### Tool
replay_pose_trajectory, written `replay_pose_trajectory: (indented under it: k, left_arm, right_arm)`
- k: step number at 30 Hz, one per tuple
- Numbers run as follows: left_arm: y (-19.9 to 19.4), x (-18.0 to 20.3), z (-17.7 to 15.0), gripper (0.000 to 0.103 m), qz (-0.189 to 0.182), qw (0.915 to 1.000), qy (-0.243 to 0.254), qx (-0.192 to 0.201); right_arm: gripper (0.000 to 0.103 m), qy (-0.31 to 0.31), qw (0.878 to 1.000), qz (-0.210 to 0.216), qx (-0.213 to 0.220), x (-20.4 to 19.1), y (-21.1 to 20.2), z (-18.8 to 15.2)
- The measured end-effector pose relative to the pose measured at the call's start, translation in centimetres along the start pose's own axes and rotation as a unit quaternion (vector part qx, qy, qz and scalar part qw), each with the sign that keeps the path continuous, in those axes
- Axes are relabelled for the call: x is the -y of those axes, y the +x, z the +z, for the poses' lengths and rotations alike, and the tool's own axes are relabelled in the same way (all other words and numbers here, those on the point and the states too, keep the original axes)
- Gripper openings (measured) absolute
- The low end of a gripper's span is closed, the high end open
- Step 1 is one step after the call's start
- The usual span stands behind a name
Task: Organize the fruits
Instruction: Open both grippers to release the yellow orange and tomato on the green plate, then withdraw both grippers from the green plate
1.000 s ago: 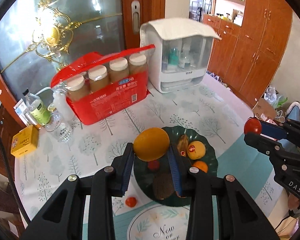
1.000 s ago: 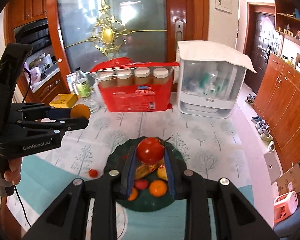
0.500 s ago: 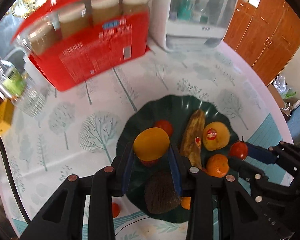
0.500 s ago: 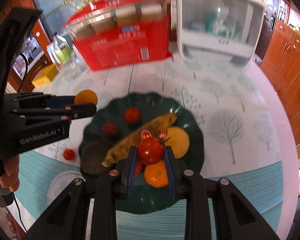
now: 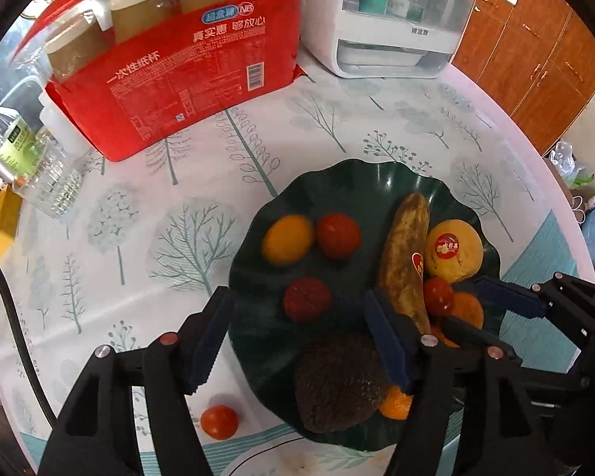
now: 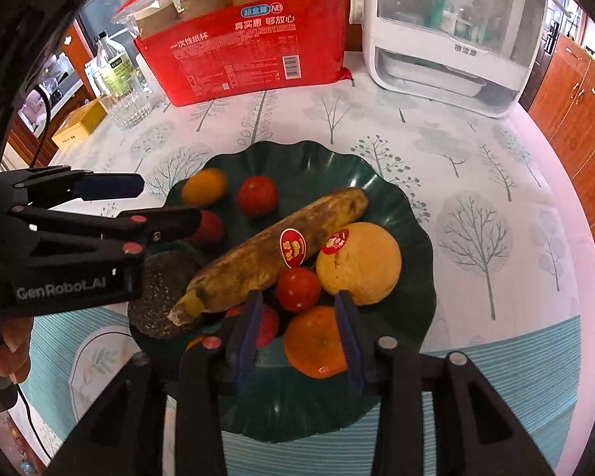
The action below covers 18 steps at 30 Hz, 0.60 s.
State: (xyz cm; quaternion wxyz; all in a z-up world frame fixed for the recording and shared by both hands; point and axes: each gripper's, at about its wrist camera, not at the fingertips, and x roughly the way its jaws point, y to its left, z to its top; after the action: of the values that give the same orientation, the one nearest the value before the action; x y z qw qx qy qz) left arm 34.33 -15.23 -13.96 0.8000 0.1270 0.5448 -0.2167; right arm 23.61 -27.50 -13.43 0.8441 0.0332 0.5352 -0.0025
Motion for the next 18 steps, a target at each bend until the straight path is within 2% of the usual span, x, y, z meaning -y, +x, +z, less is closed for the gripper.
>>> replay_pose_trajectory:
  k: [9, 18]
  left_arm:
    - [-2.4, -0.4, -2.0, 0.07, -0.001, 0.9999, -0.011, 0.011]
    - [-7.6, -1.5, -5.5, 0.071, 0.005, 0.9988, -0.03, 0.038]
  right_arm:
    - [0.04, 0.01, 1.0, 0.002, 0.007, -0.3, -1.6, -0.8]
    - [0.04, 0.018, 1.0, 0.003, 0.024, -1.8, -5.2, -2.5]
